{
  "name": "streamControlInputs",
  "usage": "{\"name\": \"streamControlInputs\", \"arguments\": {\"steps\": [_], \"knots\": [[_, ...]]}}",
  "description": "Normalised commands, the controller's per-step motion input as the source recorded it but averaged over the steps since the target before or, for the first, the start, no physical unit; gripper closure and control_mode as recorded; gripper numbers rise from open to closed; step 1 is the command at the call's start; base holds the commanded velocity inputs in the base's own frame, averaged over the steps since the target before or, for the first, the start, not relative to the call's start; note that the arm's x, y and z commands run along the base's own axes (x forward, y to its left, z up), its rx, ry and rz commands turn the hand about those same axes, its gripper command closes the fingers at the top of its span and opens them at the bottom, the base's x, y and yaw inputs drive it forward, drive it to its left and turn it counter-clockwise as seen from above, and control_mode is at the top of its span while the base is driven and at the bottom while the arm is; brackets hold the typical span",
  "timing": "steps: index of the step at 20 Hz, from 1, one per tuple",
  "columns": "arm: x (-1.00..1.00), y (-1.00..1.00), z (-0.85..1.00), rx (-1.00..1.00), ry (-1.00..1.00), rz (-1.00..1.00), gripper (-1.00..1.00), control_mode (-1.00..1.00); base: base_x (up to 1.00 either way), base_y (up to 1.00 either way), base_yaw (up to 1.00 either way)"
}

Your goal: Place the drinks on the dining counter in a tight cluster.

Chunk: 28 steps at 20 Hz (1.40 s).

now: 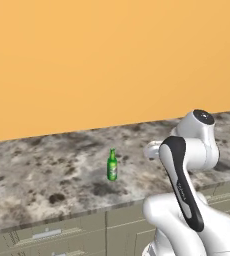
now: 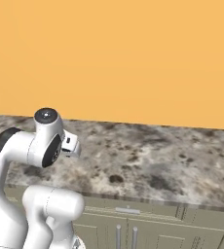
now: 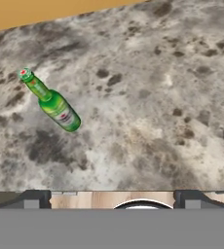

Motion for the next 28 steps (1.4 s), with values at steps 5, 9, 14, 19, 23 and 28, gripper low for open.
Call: {"name": "streamControlInputs", "arguments": {"steps": [5, 9, 14, 19, 23, 28], "knots": [[0.00, 0.00, 0.00, 0.00, 0.00, 0.00, -1.00, 1.00, 0.00, 0.00, 0.00], [0.00, 0.00, 0.00, 0.00, 0.00, 0.00, -1.00, 1.00, 0.00, 0.00, 0.03], [0.00, -0.10, 0.02, 0.04, -0.09, 0.42, -1.00, -1.00, 0.00, 0.00, 0.00], [0.00, -0.03, 0.00, 0.01, -0.19, 0.68, -1.00, -1.00, 0.00, 0.00, 0.00], [0.00, 0.02, -0.02, 0.00, -0.21, 0.70, -1.00, -1.00, 0.00, 0.00, 0.00], [0.00, 0.18, -0.01, 0.00, -0.21, 0.65, -1.00, -1.00, 0.00, 0.00, 0.00]]}}
